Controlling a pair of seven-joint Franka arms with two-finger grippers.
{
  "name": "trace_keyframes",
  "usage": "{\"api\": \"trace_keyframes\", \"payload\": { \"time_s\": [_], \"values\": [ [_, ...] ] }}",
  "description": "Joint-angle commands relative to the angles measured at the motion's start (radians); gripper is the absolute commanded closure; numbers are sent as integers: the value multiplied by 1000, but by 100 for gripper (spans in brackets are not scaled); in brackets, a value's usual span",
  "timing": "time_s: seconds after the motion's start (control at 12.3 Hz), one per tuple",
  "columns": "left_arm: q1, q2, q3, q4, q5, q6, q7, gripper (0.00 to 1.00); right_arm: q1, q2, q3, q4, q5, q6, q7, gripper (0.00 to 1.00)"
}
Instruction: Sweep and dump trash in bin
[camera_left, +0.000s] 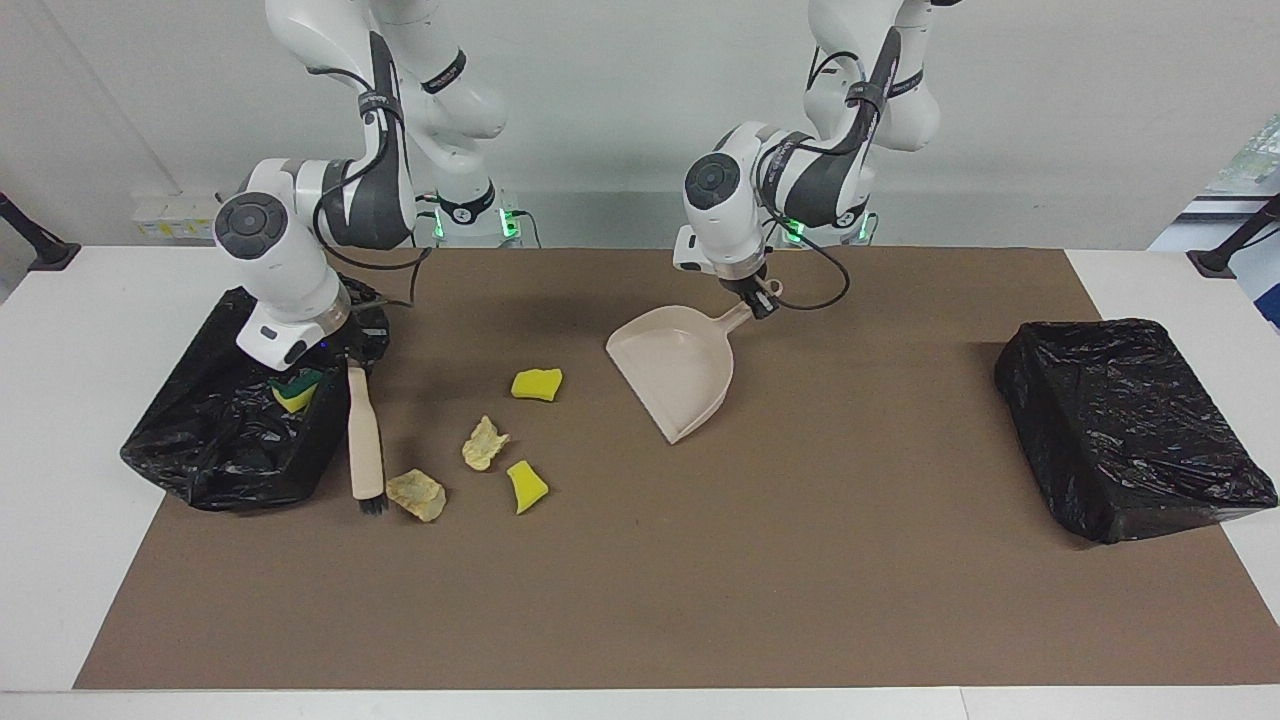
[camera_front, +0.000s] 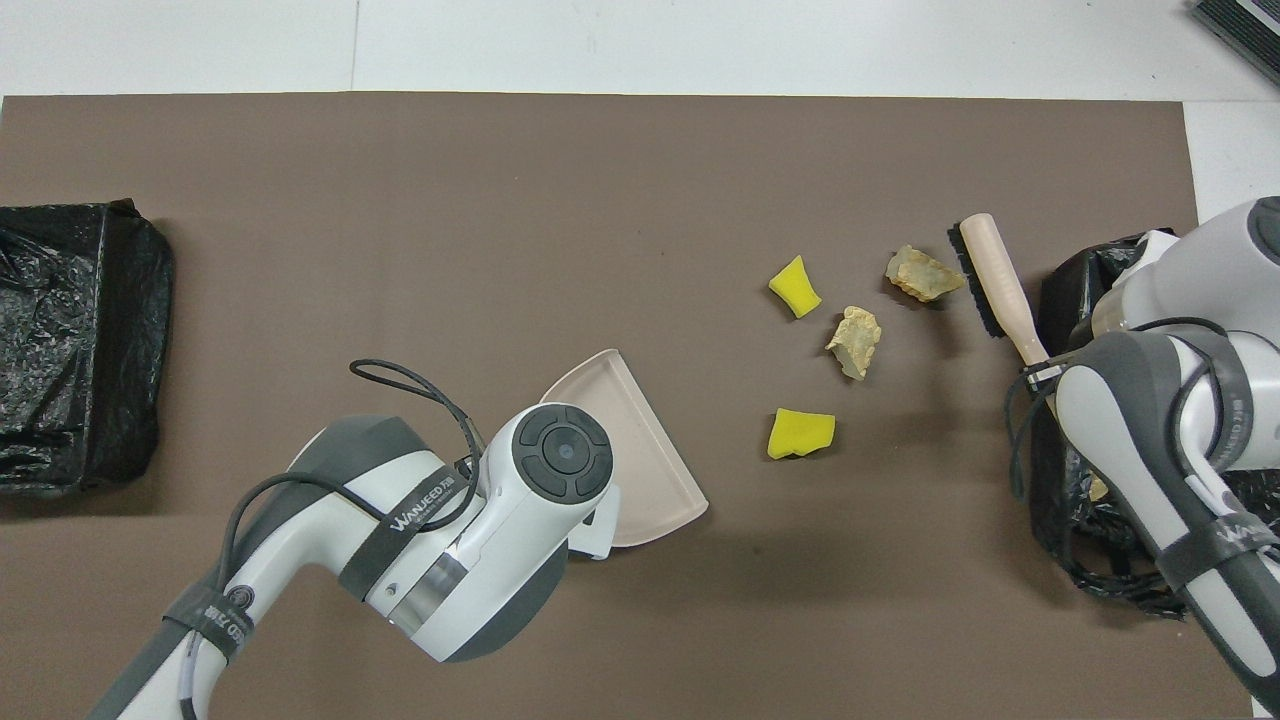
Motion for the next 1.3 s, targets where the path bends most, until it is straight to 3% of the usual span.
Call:
{"api": "trace_keyframes", "payload": {
  "time_s": [0.0,0.65,1.21],
  "values": [
    [-29,-30,10,-22,24,-26,-34,100,-2,46,9,28,-22,11,56,100],
    [-22,-38,10,-38,23,-33,-34,100,14,64,15,4,-26,25,55,100],
    [-12,-38,11,-45,23,-16,-34,100,107,21,17,-41,-17,-15,47,100]
  ]
}}
